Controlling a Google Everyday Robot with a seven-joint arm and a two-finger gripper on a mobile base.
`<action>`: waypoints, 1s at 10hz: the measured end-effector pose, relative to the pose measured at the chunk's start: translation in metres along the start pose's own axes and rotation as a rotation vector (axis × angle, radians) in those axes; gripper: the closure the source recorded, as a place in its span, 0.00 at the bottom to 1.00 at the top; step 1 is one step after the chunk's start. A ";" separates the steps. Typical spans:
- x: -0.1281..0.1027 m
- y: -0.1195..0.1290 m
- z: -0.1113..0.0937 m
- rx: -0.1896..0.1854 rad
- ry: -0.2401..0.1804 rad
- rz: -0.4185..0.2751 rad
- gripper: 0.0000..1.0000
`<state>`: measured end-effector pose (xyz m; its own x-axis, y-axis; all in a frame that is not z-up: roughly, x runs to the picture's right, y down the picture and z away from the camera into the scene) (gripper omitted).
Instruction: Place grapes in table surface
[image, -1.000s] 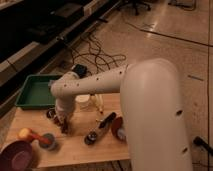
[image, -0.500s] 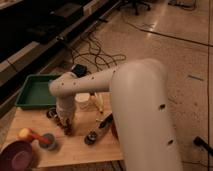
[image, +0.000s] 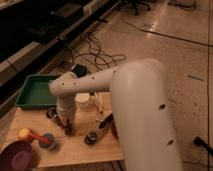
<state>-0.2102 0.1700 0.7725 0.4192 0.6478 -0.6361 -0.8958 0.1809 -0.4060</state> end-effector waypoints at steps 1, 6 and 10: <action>0.000 0.000 0.000 0.000 0.000 0.000 0.81; 0.000 0.000 0.000 0.000 0.000 0.001 0.86; 0.000 -0.001 0.000 0.000 0.000 0.001 0.52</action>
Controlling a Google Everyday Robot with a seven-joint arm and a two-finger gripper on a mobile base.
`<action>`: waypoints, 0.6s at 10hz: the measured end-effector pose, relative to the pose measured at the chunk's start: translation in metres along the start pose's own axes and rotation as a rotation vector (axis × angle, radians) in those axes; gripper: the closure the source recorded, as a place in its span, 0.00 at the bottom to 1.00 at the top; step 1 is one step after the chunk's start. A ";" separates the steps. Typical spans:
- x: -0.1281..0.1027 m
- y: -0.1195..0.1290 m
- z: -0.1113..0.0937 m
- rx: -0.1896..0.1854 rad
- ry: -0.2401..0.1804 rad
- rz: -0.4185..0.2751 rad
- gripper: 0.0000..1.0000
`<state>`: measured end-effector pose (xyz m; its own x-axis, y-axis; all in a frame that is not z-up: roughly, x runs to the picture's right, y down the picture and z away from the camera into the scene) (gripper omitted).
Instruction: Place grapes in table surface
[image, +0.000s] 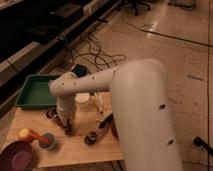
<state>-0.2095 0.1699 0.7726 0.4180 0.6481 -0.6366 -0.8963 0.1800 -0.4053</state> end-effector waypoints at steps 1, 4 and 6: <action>0.000 0.000 0.000 0.000 0.000 0.000 0.41; 0.000 0.000 0.000 0.000 0.000 0.000 0.31; 0.000 0.000 0.000 -0.001 0.000 0.000 0.31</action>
